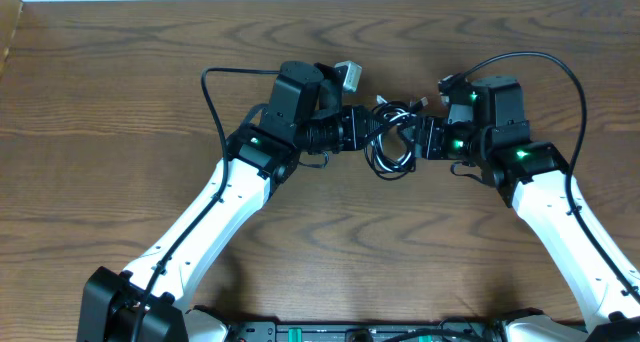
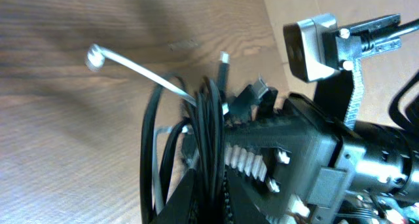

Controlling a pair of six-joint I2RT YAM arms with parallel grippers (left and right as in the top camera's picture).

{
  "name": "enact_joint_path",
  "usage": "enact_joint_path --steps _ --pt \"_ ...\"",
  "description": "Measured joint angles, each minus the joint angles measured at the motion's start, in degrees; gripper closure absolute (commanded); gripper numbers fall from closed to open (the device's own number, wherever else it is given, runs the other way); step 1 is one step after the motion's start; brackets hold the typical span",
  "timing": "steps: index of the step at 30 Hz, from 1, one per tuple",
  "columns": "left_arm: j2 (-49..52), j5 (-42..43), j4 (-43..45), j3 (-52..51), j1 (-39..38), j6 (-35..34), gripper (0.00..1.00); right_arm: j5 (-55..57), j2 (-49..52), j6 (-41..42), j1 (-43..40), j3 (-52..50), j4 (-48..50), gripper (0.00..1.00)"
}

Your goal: Untangle cables

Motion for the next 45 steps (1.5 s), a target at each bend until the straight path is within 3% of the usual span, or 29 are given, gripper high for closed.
enact_joint_path --steps 3,8,14,20,26,30,33,35,36,37,39,40,42,43,44,45 --pt "0.0 1.4 0.1 0.0 0.0 -0.7 0.93 1.0 0.0 1.7 0.2 0.0 0.1 0.99" --pt "0.0 -1.1 -2.5 0.0 -0.1 0.8 0.93 5.6 0.0 1.6 0.4 0.1 -1.9 0.99" --pt "0.2 -24.2 -20.0 0.3 -0.6 4.2 0.93 26.2 0.0 2.6 -1.6 0.2 -10.2 0.99" --pt "0.2 -44.3 -25.6 0.3 -0.7 5.1 0.93 33.1 0.0 4.1 -5.9 0.2 -12.2 0.99" --pt "0.2 -49.1 -27.3 0.3 1.4 4.6 0.92 33.2 0.0 4.1 -9.7 0.2 -12.9 0.99" --pt "0.2 -50.2 -28.1 0.3 7.3 3.8 0.93 36.7 0.0 4.1 -13.4 0.2 -13.8 0.99" --pt "-0.3 -52.7 -28.4 0.3 16.6 1.0 0.93 42.4 0.0 4.1 -17.1 0.2 -14.6 0.99" --pt "-1.5 -49.9 -27.2 0.3 18.6 0.1 0.93 42.6 0.0 4.1 -17.2 0.2 -14.5 0.98" --pt "-2.8 -45.5 -25.5 0.3 19.6 0.0 0.93 41.3 0.0 4.0 -17.3 0.2 -13.6 0.93" --pt "-3.7 -41.8 -24.5 0.3 19.7 0.3 0.93 36.4 0.0 2.6 -17.4 0.2 -11.3 0.76" --pt "-4.8 -28.1 -21.5 0.3 18.4 2.4 0.93 30.2 0.0 0.9 -17.4 0.2 -9.0 0.59" --pt "-4.7 -19.1 -18.3 0.3 17.0 4.8 0.92 19.6 0.0 -2.8 -17.4 0.1 -3.7 0.47" --pt "-4.7 -3.9 -13.0 0.1 13.1 8.2 0.92 10.1 0.0 -5.3 -16.8 0.3 -1.3 0.45" --pt "-4.6 -0.5 -10.3 0.1 12.2 8.8 0.92 6.0 0.0 -6.3 -16.5 0.3 -0.1 0.41" --pt "-4.5 4.8 -5.6 0.2 11.1 9.6 0.88 1.7 0.0 -7.1 -16.1 0.3 0.3 0.36" --pt "-4.5 10.6 -2.6 0.2 10.3 10.4 0.75 -2.0 0.0 -7.9 -15.6 0.3 0.4 0.31"
